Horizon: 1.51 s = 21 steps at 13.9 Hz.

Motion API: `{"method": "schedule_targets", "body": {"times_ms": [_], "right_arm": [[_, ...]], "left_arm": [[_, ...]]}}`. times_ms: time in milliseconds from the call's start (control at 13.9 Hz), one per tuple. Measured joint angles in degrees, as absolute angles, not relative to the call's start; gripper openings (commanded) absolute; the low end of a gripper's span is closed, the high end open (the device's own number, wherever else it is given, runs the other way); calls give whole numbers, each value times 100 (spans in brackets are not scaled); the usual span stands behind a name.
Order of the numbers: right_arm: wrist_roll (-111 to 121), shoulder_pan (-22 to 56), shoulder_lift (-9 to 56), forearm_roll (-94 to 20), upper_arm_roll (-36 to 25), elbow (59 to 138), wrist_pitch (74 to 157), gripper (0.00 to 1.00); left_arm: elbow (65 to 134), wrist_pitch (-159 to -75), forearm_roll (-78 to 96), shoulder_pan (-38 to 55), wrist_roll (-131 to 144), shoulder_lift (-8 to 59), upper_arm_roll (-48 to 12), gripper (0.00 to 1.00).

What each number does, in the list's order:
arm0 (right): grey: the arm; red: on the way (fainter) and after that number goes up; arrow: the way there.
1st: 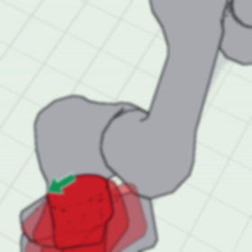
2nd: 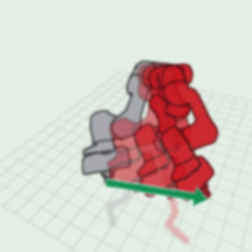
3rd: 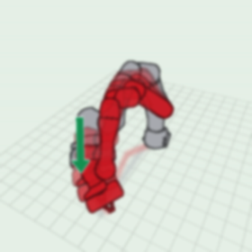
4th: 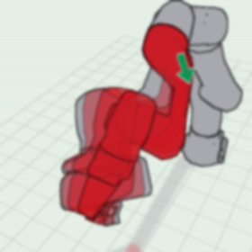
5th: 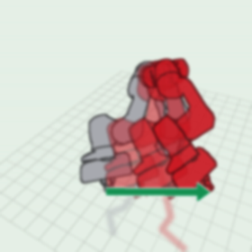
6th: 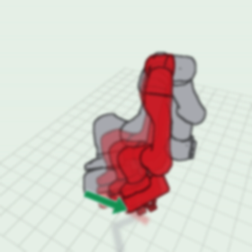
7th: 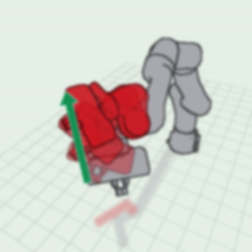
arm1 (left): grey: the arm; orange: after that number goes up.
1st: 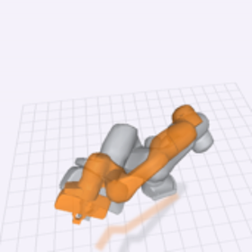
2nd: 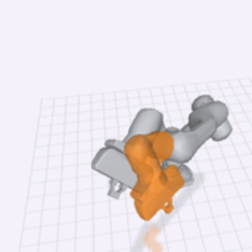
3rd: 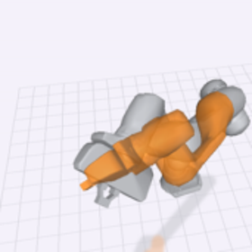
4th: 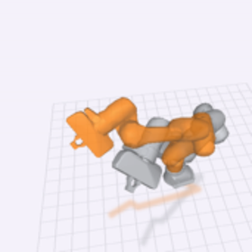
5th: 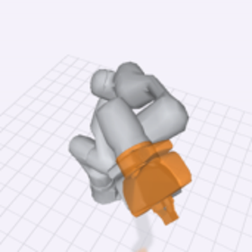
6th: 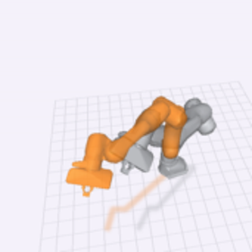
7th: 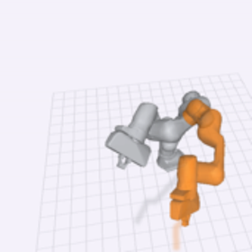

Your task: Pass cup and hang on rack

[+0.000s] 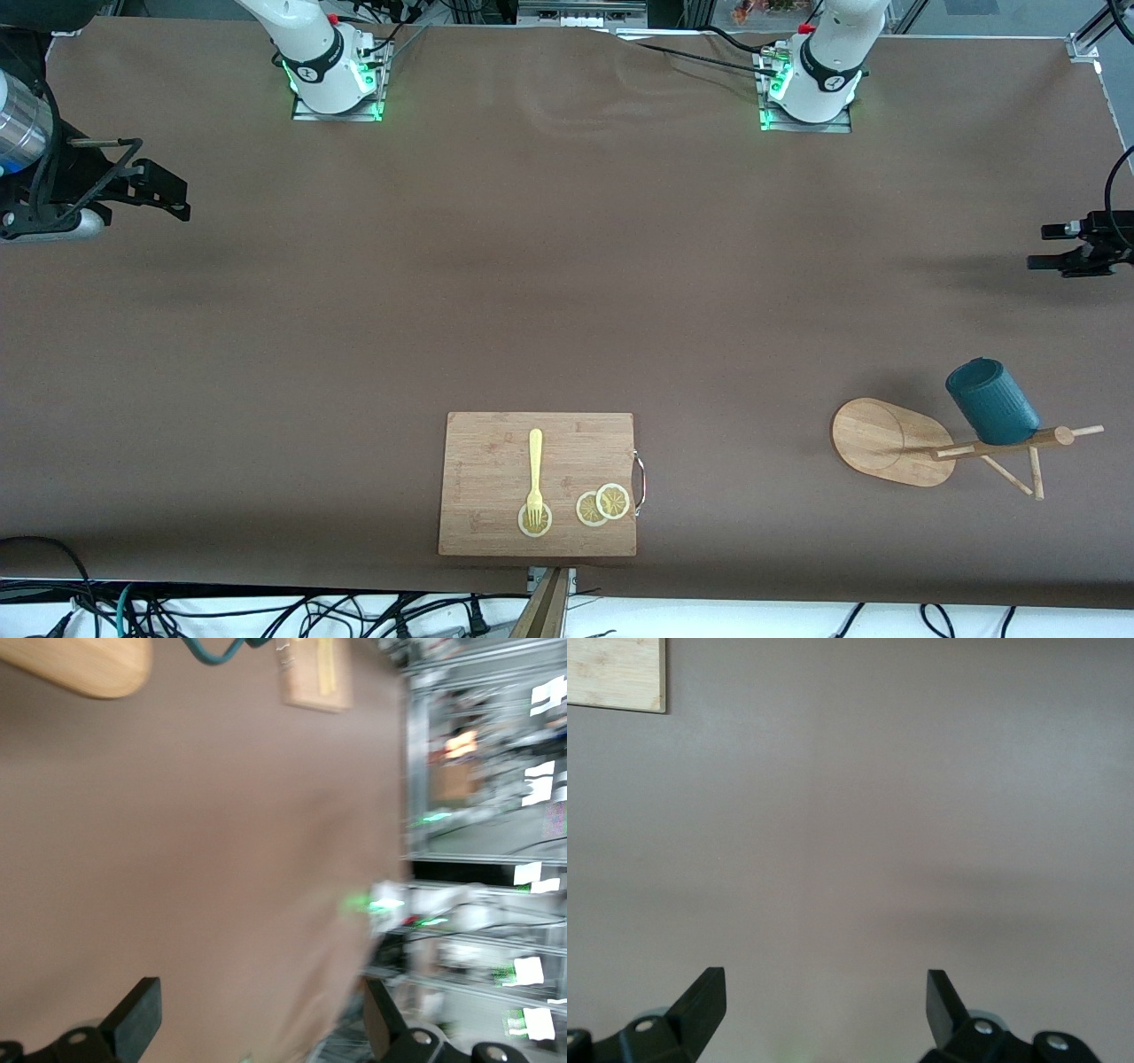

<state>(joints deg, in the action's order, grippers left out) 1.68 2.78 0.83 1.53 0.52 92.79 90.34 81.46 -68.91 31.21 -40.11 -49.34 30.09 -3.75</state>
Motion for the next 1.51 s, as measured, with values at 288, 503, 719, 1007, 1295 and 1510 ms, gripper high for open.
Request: {"method": "schedule_targets", "body": {"times_ms": [288, 503, 719, 1007, 1295, 1510], "right_arm": [[168, 272, 89, 153, 52, 9279, 9034, 100], [168, 272, 89, 152, 55, 9279, 9034, 100], [168, 273, 89, 151, 60, 9278, 9034, 100], [168, 276, 89, 150, 103, 9277, 9034, 100], [168, 276, 89, 150, 103, 9277, 9034, 100], [168, 276, 89, 150, 103, 9277, 9034, 100]], "left_arm": [[7757, -7453, 1708, -2741, -3955, 2208, -373, 100], [7591, -7573, 1173, -1588, -2962, 1849, 42, 100], [7401, -7588, 1120, -156, -2452, 1690, 1242, 100], [7352, -7414, 1003, 564, -1169, 1250, 1538, 100], [7386, -6968, 1001, 750, -235, 812, 1382, 100], [7514, -6940, 896, 752, 120, 775, 1129, 100]]}}
